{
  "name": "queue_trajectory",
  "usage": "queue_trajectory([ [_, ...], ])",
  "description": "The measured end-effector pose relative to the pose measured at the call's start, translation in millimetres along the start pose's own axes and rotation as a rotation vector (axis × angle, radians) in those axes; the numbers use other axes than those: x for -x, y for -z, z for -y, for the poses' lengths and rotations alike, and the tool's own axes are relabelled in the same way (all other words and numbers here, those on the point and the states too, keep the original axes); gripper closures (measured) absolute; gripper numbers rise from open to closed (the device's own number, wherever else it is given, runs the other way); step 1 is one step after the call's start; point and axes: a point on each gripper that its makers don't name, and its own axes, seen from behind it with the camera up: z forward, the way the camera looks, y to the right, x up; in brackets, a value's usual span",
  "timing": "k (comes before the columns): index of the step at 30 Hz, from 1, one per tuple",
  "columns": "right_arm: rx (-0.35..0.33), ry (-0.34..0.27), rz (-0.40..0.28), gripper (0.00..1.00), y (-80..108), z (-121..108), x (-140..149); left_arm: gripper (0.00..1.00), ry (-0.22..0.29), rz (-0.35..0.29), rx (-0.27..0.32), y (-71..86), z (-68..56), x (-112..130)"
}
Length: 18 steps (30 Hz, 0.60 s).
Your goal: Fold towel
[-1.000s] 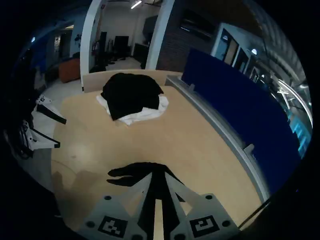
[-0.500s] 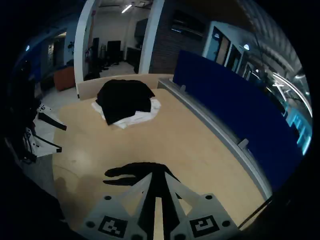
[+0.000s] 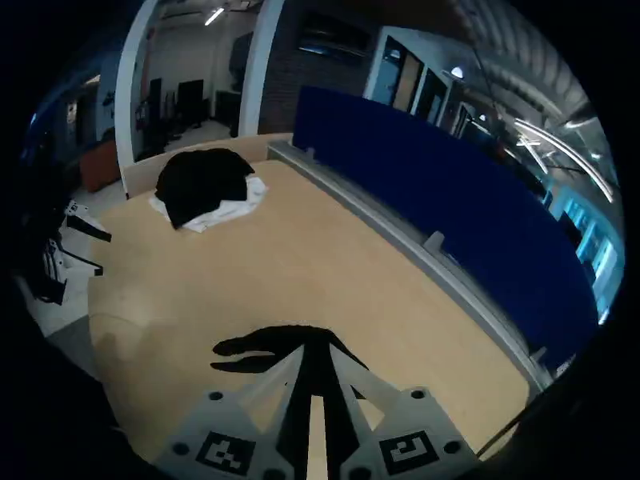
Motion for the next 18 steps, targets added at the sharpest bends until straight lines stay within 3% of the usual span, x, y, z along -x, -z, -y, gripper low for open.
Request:
queue_trajectory([
  [9,0.076,-0.036,0.05,0.93,27.5,-72.6,48.0,0.01,-0.02,0.016,0.02,-13.1,-16.3,-6.3],
  [18,0.134,-0.059,0.094,0.93,37.9,-140.0,84.3,0.01,-0.029,0.035,0.021,-18.0,-26.8,-8.8],
])
